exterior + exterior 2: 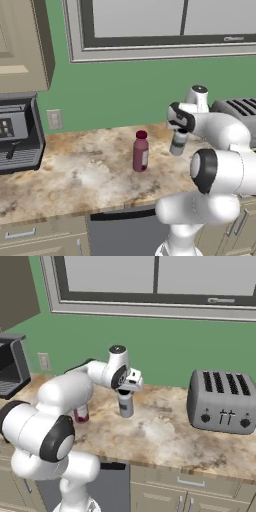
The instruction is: Move the drinks to the dining counter.
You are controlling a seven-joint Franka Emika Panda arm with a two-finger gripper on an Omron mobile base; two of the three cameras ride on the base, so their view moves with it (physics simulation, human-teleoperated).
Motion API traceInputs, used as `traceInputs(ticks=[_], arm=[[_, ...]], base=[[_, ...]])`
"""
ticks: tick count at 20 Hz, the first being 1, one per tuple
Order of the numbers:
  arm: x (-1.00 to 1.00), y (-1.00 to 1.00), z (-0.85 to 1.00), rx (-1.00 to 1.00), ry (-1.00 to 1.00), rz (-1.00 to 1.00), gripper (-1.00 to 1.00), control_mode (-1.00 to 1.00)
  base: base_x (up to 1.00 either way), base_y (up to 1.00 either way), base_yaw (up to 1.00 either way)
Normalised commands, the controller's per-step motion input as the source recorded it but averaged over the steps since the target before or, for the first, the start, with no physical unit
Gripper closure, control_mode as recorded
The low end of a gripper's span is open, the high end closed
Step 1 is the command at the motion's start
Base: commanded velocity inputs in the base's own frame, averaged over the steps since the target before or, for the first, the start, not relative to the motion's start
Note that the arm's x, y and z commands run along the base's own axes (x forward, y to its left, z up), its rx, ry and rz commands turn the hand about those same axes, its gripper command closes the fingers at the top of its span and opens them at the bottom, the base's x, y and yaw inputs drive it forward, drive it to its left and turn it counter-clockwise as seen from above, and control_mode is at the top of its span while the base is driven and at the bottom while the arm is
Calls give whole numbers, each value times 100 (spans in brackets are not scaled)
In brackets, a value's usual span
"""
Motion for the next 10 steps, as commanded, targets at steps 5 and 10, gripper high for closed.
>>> traceInputs(ticks=[5, 10], arm=[[-54, 0, 70, 3, -18, 9, 100, -100], [-64, 0, 68, 4, -16, 13, 100, -100]], base=[[0, 0, 0], [0, 0, 0]])
